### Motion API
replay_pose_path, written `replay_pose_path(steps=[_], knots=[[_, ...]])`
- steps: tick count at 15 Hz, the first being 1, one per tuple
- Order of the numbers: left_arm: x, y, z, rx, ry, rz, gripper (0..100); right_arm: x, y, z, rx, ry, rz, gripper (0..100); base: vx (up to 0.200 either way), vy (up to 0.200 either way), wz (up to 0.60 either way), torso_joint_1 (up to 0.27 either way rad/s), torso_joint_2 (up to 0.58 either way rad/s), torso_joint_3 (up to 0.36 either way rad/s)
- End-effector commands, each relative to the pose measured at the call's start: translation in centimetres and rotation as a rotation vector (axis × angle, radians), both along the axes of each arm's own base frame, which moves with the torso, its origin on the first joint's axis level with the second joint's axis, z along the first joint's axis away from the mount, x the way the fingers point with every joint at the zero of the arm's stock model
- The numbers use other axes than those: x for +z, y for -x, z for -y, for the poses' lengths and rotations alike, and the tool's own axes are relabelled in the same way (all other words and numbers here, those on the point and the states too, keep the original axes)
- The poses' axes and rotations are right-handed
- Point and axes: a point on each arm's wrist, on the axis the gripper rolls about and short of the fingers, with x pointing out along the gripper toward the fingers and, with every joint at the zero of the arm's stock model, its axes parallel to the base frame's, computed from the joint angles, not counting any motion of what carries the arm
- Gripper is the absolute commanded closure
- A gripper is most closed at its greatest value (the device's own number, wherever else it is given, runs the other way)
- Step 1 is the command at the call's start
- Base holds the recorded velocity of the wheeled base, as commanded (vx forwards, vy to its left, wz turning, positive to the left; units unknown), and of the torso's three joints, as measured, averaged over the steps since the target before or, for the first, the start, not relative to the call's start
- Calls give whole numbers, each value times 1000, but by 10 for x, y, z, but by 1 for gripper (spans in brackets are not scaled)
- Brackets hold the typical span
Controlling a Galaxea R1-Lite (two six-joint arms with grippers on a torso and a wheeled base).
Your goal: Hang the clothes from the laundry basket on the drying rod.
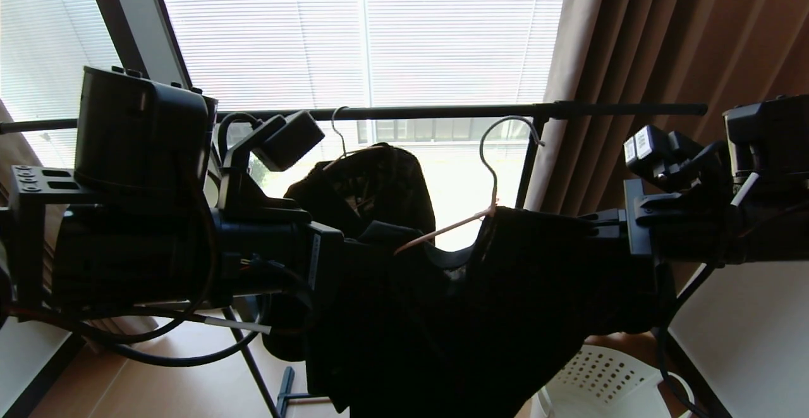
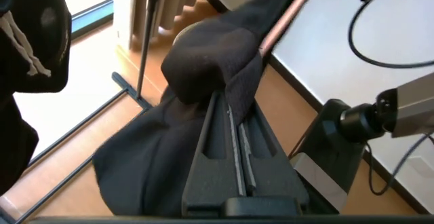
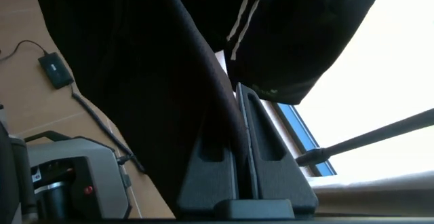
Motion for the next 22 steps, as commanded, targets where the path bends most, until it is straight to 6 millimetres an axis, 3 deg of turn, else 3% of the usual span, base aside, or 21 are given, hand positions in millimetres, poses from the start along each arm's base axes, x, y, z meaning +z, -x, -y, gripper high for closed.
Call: replay_pose_path(steps=[1,10,22], knots=[[1,-2,5,-8,1,1,100,-5,-3,-3,10,5,-18,100,0,0,0,0,0,0],[10,-9,19,-15,17,25,100,-28,-12,-30,-9,20,-30,100,0,0,0,0,0,0],[16,-3,19,-9,40,21,100,-21,-11,-31,-40,-24,-51,100,0,0,0,0,0,0]])
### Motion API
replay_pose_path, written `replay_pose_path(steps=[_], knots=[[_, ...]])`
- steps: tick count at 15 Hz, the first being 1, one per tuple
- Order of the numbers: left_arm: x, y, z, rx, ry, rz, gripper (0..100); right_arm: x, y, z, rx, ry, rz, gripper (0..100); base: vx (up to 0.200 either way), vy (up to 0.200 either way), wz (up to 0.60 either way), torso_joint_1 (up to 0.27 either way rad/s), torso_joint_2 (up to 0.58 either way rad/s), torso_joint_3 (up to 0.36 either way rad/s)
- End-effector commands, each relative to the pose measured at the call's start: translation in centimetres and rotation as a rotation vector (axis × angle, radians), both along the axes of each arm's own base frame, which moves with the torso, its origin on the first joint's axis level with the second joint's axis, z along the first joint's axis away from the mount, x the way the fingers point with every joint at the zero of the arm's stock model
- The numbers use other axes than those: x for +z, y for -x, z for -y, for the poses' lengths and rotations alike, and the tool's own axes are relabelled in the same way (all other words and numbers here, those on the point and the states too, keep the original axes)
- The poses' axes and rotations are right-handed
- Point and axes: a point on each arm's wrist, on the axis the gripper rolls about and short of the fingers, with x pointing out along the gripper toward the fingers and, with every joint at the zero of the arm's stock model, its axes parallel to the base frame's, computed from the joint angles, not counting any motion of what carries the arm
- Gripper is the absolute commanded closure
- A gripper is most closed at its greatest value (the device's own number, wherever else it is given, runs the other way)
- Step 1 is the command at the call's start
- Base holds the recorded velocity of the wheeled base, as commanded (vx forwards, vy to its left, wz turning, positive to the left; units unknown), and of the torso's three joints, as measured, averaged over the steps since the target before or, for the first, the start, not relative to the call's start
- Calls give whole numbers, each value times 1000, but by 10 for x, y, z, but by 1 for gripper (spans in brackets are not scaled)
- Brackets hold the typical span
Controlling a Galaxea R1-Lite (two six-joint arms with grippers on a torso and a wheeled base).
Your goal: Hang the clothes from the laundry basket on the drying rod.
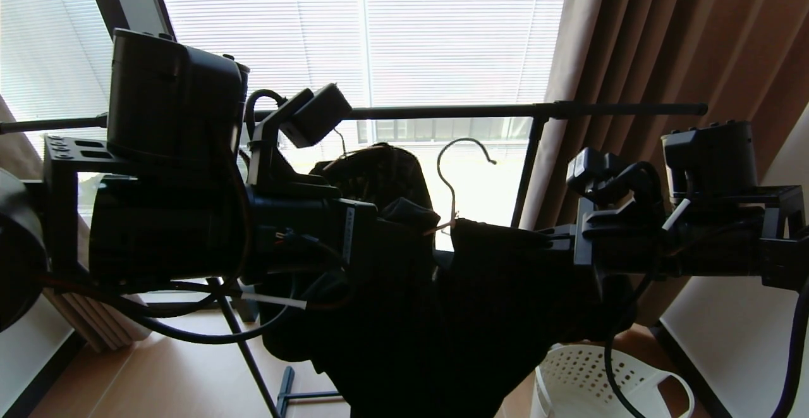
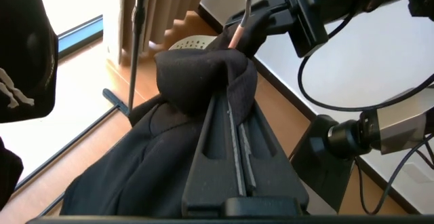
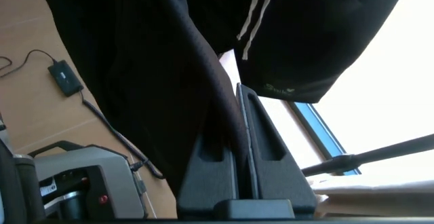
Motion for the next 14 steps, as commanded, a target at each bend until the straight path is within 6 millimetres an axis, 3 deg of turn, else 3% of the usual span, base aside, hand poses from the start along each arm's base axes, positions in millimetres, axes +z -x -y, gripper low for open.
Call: replay_pose_path(steps=[1,14], knots=[[2,2,-3,20,-1,13,100,4,1,1,-8,-12,8,100,0,0,0,0,0,0],[-10,3,-3,26,-1,33,100,13,-3,1,-67,-143,2,100,0,0,0,0,0,0]])
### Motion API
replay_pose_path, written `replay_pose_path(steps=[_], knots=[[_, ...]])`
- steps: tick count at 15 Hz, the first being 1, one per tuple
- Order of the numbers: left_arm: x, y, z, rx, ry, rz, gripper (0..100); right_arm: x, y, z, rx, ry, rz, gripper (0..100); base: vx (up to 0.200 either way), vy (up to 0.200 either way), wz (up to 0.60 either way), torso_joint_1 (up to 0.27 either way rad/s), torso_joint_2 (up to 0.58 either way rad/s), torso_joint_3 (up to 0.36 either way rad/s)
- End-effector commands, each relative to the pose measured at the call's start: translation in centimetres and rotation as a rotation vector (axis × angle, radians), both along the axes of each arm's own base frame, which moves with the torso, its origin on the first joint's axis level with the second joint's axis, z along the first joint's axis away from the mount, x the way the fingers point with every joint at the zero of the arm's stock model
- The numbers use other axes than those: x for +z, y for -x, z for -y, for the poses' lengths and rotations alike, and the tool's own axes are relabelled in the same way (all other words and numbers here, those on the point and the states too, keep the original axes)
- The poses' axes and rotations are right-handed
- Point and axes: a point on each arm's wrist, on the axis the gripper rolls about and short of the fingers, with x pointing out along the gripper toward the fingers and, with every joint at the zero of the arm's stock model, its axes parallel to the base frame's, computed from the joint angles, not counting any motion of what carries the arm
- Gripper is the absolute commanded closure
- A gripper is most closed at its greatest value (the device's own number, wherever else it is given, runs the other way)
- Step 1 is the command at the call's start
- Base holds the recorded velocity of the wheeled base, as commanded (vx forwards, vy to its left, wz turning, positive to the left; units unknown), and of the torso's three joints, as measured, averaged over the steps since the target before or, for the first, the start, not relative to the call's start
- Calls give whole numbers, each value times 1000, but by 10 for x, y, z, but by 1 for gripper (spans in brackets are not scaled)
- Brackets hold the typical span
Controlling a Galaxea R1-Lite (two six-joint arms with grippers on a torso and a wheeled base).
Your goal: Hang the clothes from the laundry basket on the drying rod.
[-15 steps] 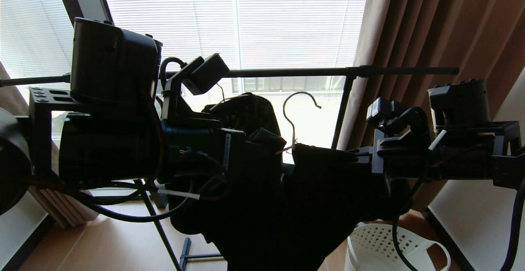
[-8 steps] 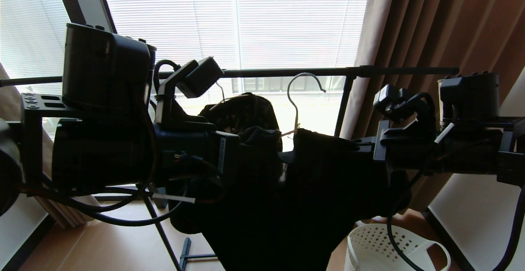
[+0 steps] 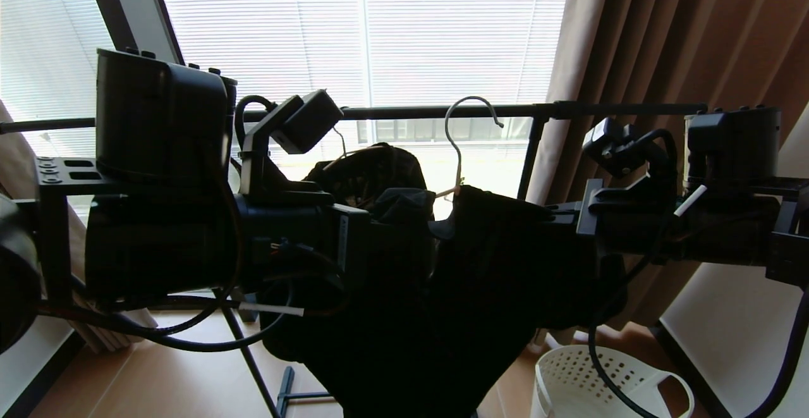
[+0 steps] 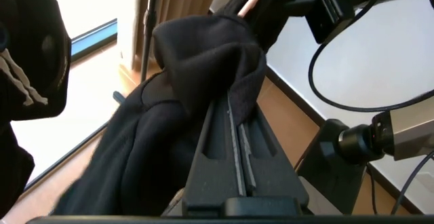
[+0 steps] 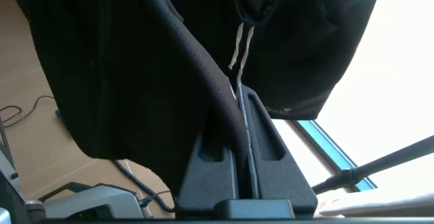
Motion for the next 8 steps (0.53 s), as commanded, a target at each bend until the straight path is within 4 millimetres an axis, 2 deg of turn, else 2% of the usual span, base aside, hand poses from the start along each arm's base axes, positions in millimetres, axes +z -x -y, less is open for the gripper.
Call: replay_pose_path(steps=[1,4,5,8], knots=[[-3,0,0,-1,-5,-7,100,0,1,0,0,-3,1,100,0,0,0,0,0,0],[-2,2,1,-8,-3,-4,100,0,1,0,0,-4,0,100,0,0,0,0,0,0],[-2,2,1,-8,-3,-4,0,0,1,0,1,-4,0,100,0,0,0,0,0,0],[-1,2,1,-9,-7,6,0,0,2,0,1,-4,0,100,0,0,0,0,0,0]])
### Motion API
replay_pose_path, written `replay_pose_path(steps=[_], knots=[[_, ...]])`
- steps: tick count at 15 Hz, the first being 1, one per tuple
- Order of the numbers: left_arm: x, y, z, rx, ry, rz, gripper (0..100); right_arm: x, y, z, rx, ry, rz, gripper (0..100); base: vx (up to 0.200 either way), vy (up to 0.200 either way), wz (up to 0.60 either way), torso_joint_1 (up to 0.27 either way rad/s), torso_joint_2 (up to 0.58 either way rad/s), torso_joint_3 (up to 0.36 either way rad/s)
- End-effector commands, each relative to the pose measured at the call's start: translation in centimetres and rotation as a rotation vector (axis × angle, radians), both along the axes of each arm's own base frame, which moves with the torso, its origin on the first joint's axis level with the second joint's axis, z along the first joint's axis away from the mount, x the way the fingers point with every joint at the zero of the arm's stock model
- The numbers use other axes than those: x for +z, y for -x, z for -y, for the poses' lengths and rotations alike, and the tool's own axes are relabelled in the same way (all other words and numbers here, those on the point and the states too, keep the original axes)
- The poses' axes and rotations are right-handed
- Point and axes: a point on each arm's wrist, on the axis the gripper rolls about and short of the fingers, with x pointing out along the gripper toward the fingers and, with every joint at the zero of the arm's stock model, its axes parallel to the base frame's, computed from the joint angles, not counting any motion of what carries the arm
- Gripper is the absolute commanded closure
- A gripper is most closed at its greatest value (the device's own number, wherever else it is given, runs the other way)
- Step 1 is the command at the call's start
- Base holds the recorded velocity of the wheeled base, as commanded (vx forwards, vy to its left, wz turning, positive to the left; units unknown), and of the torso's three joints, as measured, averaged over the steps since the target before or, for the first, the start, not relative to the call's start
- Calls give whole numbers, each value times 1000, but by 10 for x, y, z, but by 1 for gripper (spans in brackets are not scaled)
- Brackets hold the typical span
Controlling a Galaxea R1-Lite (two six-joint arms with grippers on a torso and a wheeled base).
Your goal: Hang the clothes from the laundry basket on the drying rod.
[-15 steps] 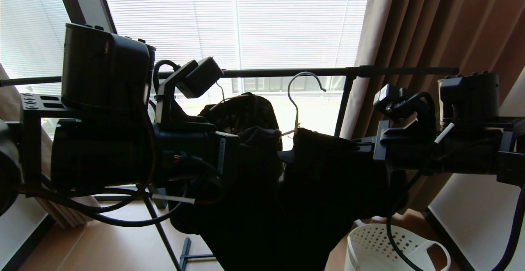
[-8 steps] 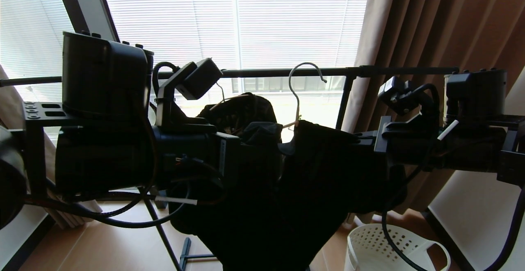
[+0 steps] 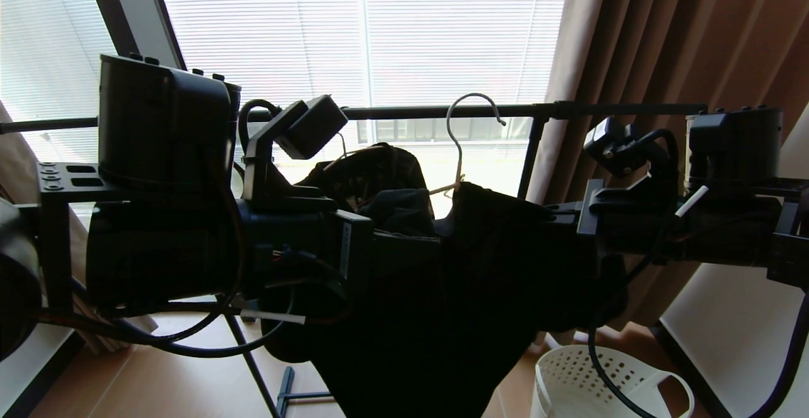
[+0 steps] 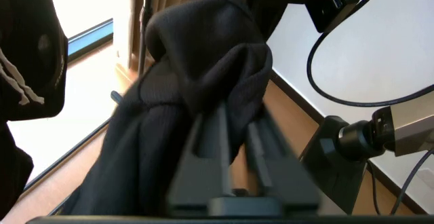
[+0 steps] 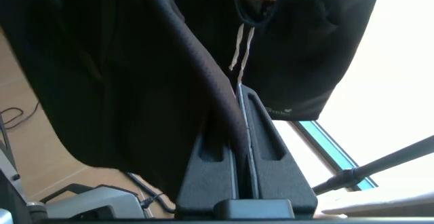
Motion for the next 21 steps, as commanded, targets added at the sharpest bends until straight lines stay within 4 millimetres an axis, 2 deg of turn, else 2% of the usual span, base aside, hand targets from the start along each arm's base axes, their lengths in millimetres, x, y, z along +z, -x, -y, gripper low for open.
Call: replay_pose_path(steps=[1,8,13,18,21], knots=[[1,0,-1,2,3,8,0,0,0,0,3,0,0,100,0,0,0,0,0,0],[13,16,-15,-1,23,56,0,0,-1,0,0,0,2,100,0,0,0,0,0,0],[24,35,-37,15,48,107,0,3,-4,3,-20,-16,15,100,0,0,0,0,0,0],[30,32,-36,16,60,123,0,3,-4,3,-24,-25,17,100,0,0,0,0,0,0],[32,29,-49,74,61,141,0,4,-6,7,-40,-25,18,100,0,0,0,0,0,0]])
